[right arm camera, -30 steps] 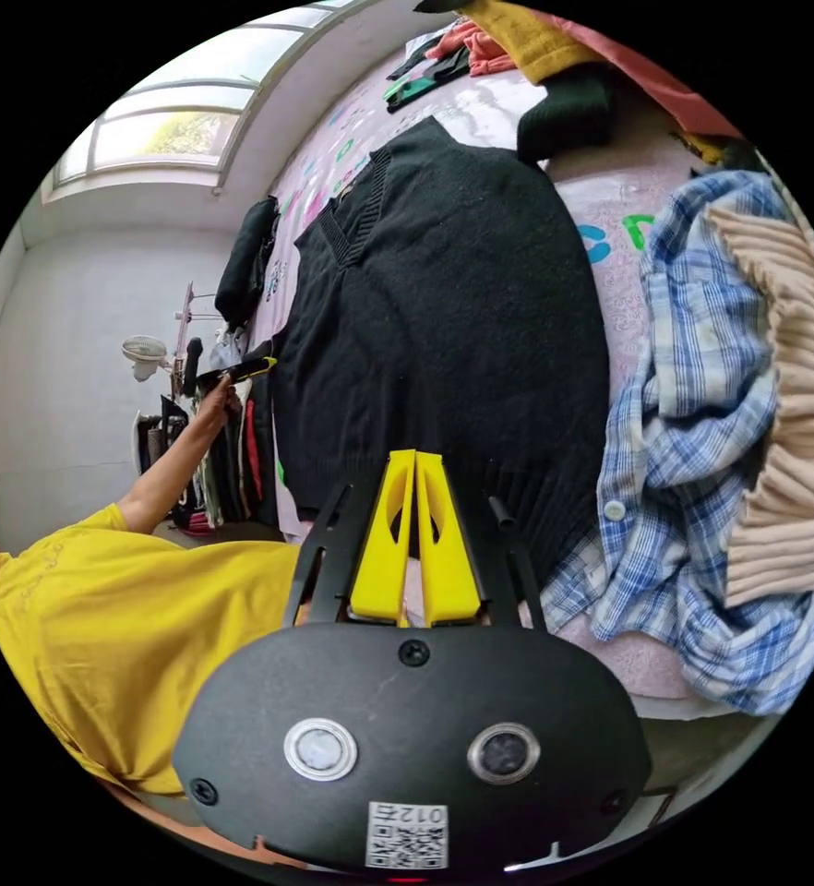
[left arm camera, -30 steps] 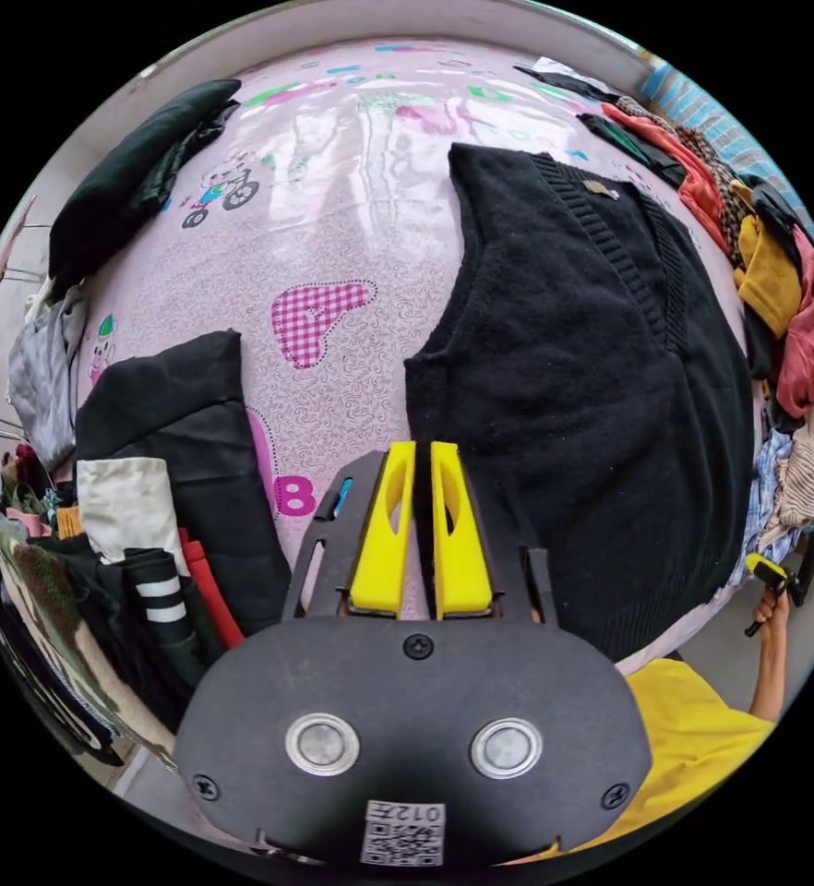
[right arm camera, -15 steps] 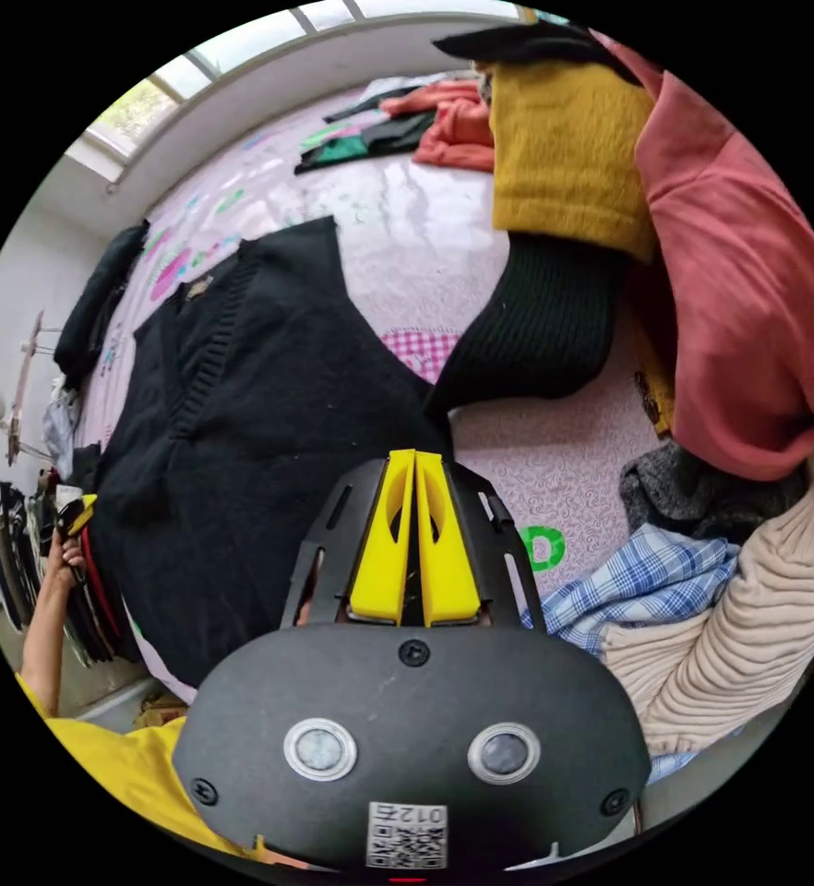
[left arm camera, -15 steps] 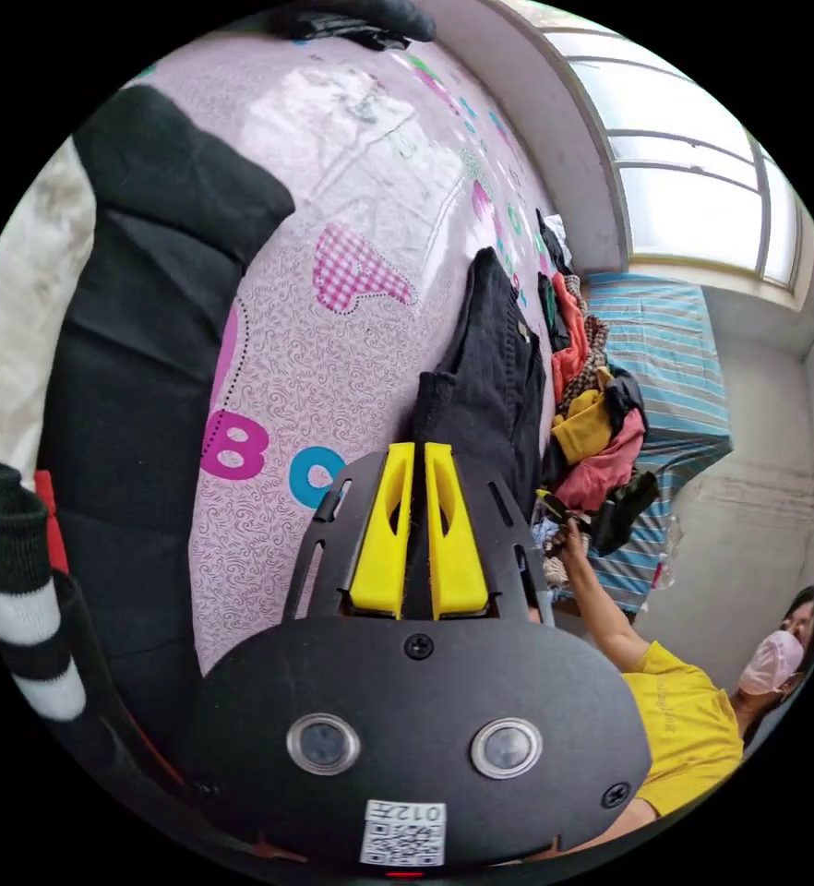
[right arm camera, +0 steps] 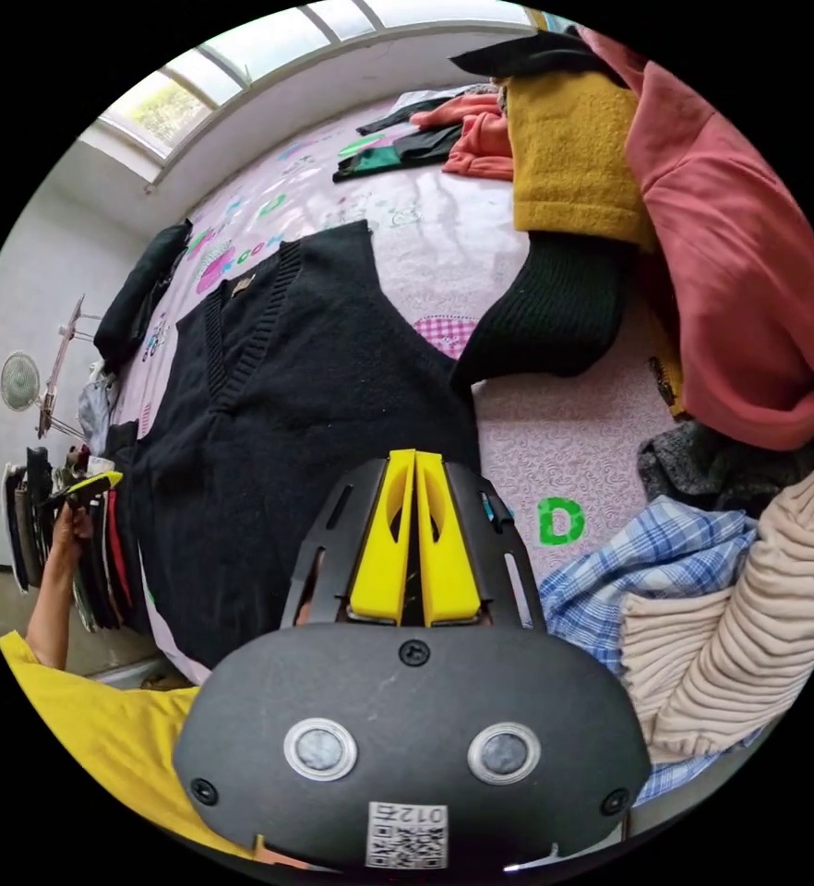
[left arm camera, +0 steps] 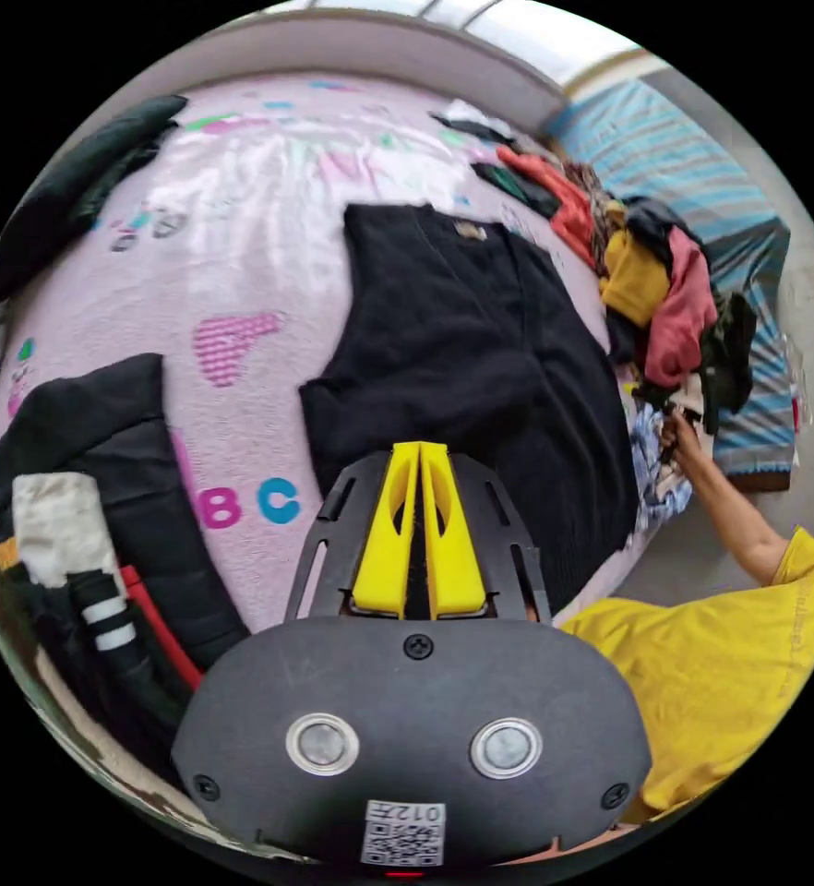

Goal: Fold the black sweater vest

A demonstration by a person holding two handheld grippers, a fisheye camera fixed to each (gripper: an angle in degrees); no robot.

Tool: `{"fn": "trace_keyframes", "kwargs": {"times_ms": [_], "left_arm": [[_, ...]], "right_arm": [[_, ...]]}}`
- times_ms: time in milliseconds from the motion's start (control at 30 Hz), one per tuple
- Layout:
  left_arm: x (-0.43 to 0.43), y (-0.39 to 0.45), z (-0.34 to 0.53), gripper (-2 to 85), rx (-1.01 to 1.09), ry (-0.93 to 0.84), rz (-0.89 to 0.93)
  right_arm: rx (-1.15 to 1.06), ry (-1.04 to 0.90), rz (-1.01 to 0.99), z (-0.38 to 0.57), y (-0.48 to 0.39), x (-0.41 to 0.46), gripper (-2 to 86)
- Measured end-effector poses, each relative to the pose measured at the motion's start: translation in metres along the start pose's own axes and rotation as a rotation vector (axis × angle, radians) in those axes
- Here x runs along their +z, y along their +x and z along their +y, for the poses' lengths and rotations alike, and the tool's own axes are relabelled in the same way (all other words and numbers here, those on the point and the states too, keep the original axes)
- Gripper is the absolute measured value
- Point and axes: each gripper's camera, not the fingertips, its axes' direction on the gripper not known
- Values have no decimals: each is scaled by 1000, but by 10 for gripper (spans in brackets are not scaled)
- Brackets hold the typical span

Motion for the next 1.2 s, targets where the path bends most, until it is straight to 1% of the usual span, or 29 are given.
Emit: {"fn": "trace_keyframes", "kwargs": {"times_ms": [33, 67, 100, 133, 167, 233, 300, 333, 400, 467, 500, 567, 633, 733, 800, 867, 900, 967, 1000, 1067, 1133, 1200], "left_arm": [[25, 11, -7, 3, 2, -67, -42], [35, 15, -9, 2, -9, -98, -86], [53, 16, -9, 2, -51, -158, -204], [65, 14, -6, 1, -87, -205, -274], [69, 13, -3, 1, -89, -219, -275], [62, 3, 11, 1, -136, -179, -248], [54, -9, 23, 1, -203, -142, -204], [49, -14, 31, 2, -251, -126, -205], [38, -9, 43, 3, -269, -87, -205], [28, 14, 51, 3, -196, -37, -201], [31, 35, 56, 3, -125, -41, -156], [50, 69, 64, 3, -11, -108, -112], [89, 109, 80, 4, 121, -230, -171], [130, 127, 107, 4, 150, -365, -179], [129, 129, 123, 5, 129, -338, -167], [127, 125, 138, 6, 93, -375, -167], [122, 127, 147, 8, 89, -372, -196], [106, 145, 162, 11, 160, -302, -209], [100, 164, 171, 14, 244, -278, -199], [100, 196, 189, 23, 376, -273, -201], [114, 233, 217, 45, 525, -311, -286], [125, 249, 237, 60, 574, -317, -323]], "right_arm": [[-3, -19, 4, 0, -6, 10, 4], [-25, -43, 30, 1, -12, 19, 3], [-36, -59, 51, 2, -16, 23, 3], [-61, -99, 94, 4, -21, 32, 2], [-92, -140, 133, 9, -25, 41, 2], [-120, -124, 156, 16, -24, 42, 1], [-101, -121, 142, 22, -18, 43, 0], [-57, -113, 144, 25, -13, 42, 0], [-33, -71, 118, 33, -14, 34, 1], [-80, -43, 21, 52, -26, 24, 2], [-94, -48, -8, 59, -30, 23, 3], [-148, -93, -86, 89, -46, 28, 4], [-202, -142, -97, 113, -59, 38, 5], [-277, -219, -38, 148, -74, 58, 6], [-311, -248, -27, 163, -77, 64, 8], [-333, -254, -15, 177, -79, 61, 12], [-339, -252, -18, 180, -80, 59, 14], [-420, -230, -61, 198, -91, 47, 27], [-449, -228, -57, 204, -95, 45, 31], [-580, -237, 22, 233, -111, 44, 52], [-635, -225, 88, 255, -114, 44, 62], [-661, -226, 137, 275, -112, 46, 67]]}}
